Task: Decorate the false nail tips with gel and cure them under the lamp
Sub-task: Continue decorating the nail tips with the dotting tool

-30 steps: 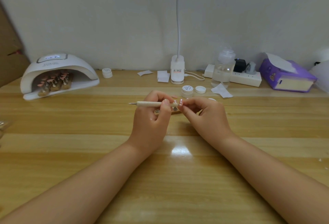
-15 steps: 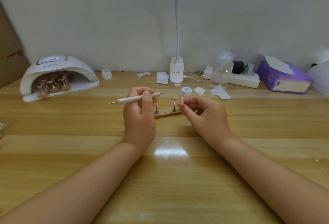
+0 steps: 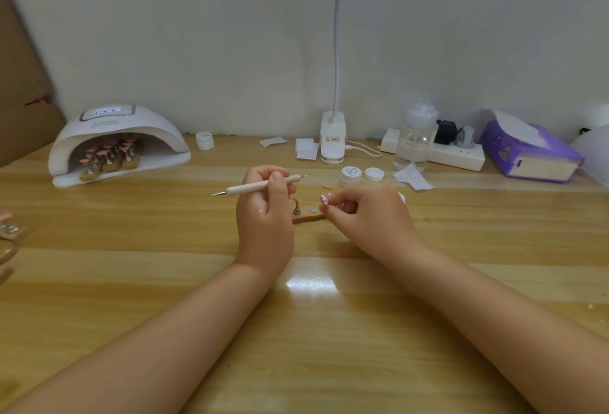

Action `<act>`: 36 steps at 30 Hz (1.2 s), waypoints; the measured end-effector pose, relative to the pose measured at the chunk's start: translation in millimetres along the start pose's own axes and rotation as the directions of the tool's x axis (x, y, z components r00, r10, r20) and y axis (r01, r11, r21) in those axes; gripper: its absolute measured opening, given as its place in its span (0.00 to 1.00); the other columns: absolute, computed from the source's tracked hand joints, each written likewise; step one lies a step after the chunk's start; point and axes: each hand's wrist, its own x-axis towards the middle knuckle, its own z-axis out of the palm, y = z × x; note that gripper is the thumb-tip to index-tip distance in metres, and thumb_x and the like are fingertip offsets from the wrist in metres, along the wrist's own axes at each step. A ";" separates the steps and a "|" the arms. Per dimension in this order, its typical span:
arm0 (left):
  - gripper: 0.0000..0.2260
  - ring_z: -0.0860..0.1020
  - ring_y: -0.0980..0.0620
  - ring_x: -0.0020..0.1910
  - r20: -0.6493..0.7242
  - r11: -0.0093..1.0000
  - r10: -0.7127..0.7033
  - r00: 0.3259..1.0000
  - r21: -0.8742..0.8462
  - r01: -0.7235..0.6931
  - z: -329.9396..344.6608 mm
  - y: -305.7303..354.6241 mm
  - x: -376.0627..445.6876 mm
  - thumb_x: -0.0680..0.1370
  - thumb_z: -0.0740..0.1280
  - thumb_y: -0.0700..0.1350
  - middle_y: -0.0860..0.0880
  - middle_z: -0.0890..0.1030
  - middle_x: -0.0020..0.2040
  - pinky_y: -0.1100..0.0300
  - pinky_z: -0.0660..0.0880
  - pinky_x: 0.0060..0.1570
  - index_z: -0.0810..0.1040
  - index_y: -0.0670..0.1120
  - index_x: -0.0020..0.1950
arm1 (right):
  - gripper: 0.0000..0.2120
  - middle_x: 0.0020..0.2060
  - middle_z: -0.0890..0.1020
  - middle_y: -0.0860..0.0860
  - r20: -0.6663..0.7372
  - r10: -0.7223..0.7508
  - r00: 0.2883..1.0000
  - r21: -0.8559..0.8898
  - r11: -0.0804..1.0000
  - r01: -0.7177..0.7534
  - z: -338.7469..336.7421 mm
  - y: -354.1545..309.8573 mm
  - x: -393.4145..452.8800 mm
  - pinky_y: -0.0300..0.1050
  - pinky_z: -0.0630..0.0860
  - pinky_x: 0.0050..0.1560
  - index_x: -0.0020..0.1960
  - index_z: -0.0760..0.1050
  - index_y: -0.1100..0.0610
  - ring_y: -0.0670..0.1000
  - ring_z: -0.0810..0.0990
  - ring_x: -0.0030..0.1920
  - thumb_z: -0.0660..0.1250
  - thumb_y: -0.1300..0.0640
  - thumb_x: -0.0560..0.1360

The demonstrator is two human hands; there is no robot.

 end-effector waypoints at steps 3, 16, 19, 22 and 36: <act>0.09 0.76 0.65 0.34 -0.001 1.000 0.005 1.000 -0.002 -0.005 0.0 0.2 0.4 0.82 0.56 0.39 0.51 0.78 0.38 0.73 0.72 0.35 0.72 0.47 0.45 | 0.07 0.24 0.69 0.40 -0.009 0.038 0.999 -0.054 0.998 -0.038 5.7 -2.4 4.9 0.36 0.60 0.29 0.45 0.83 0.52 0.41 0.69 0.28 0.68 0.50 0.74; 0.10 0.75 0.65 0.32 -0.002 1.000 -0.017 1.000 -0.006 0.017 -0.7 -2.2 0.7 0.82 0.56 0.38 0.51 0.78 0.37 0.72 0.72 0.35 0.72 0.47 0.44 | 0.12 0.40 0.83 0.50 -0.050 0.058 0.997 -0.262 0.962 -0.069 32.3 -6.1 3.7 0.40 0.64 0.40 0.46 0.83 0.50 0.53 0.79 0.46 0.62 0.47 0.77; 0.09 0.76 0.65 0.33 0.015 1.000 -0.004 1.000 -0.005 0.004 0.1 -1.9 -0.6 0.82 0.57 0.38 0.52 0.78 0.37 0.72 0.73 0.35 0.72 0.48 0.44 | 0.12 0.40 0.83 0.50 -0.050 0.067 0.997 -0.325 0.942 -0.079 33.0 -5.9 3.5 0.42 0.63 0.36 0.47 0.82 0.50 0.54 0.79 0.45 0.61 0.47 0.78; 0.06 0.76 0.65 0.35 0.029 1.000 0.004 1.000 -0.022 -0.004 0.7 -1.1 -1.1 0.79 0.58 0.44 0.53 0.78 0.37 0.71 0.73 0.36 0.72 0.49 0.44 | 0.13 0.41 0.83 0.50 -0.046 0.079 0.996 -0.358 0.929 -0.090 32.8 -5.6 3.6 0.41 0.64 0.36 0.49 0.82 0.49 0.54 0.79 0.48 0.60 0.46 0.78; 0.06 0.76 0.64 0.34 0.046 1.000 0.012 0.999 -0.016 -0.012 -0.3 -2.9 -0.5 0.78 0.57 0.47 0.53 0.78 0.37 0.70 0.73 0.36 0.72 0.50 0.44 | 0.14 0.31 0.80 0.50 -0.019 0.080 0.997 -0.332 0.940 -0.081 3.2 -13.9 0.0 0.43 0.73 0.33 0.36 0.80 0.53 0.50 0.78 0.36 0.64 0.46 0.73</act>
